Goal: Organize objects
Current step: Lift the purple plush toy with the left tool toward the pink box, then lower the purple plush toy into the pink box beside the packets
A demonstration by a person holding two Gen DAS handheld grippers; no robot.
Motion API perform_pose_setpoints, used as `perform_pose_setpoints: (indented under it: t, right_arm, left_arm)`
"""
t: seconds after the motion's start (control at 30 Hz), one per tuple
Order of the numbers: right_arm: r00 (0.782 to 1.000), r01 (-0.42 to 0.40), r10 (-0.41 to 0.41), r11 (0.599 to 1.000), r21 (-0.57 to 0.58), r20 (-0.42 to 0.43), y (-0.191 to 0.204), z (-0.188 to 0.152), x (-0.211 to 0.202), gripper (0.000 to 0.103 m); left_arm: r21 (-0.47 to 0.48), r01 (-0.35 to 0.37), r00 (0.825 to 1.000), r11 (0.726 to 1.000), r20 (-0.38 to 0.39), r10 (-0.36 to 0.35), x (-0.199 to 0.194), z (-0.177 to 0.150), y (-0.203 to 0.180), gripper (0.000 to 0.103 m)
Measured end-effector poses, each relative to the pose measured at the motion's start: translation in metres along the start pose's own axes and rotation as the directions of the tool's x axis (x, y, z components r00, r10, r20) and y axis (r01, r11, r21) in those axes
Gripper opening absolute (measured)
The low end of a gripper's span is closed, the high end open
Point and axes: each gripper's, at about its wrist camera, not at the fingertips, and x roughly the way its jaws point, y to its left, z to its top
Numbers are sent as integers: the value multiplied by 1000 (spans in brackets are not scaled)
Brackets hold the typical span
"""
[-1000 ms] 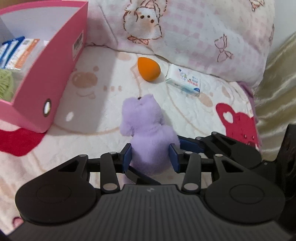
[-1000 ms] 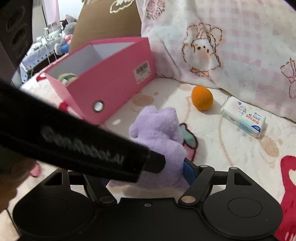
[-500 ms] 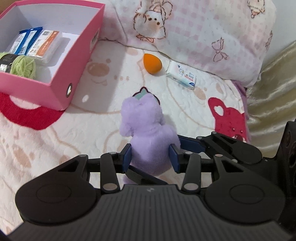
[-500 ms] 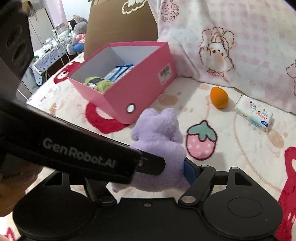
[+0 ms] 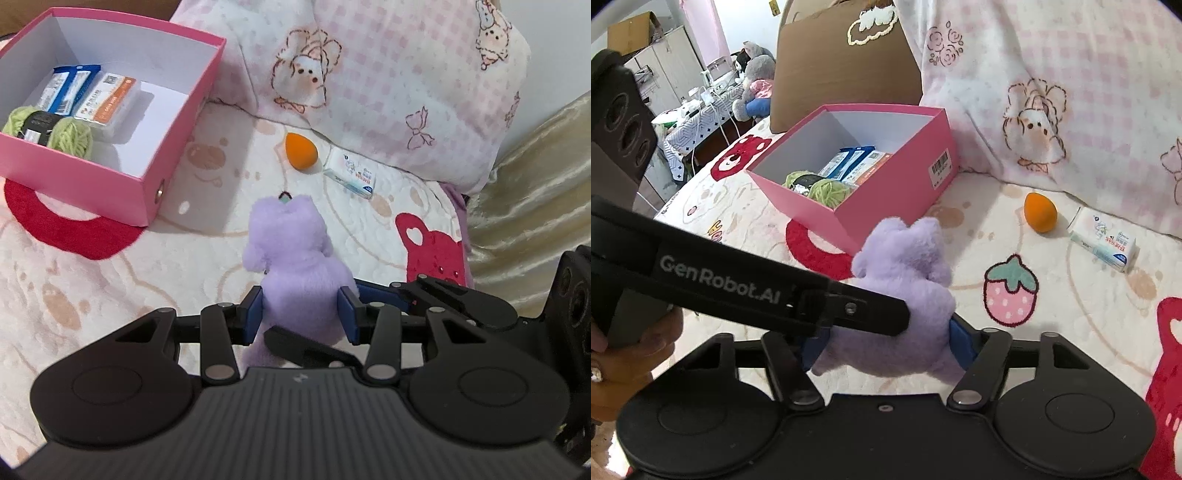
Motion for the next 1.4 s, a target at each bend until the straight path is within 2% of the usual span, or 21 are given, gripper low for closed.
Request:
perform_pose_setpoints:
  t: [0.47, 0.7, 0.83, 1.07, 1.4]
  right_arm:
    - [998, -53, 54, 998, 18, -40, 29, 8, -7, 69]
    - [997, -60, 61, 998, 22, -46, 37, 25, -12, 69]
    - [998, -39, 37, 999, -29, -42, 47, 40, -16, 69]
    - [999, -44, 42, 994, -96, -22, 63, 73, -20, 69]
    - [990, -136, 140, 981, -135, 17, 72, 113, -5, 66]
  left_arm:
    - [-22, 45, 999, 999, 2, -45, -36, -9, 26, 41]
    - [38, 22, 999, 999, -43, -20, -50, 6, 20, 41]
    - [73, 4, 999, 997, -50, 0, -60, 20, 14, 41]
    - [91, -24, 1000, 996, -13, 25, -86, 45, 13, 41]
    - [77, -85, 994, 993, 77, 80, -116, 68, 30, 41]
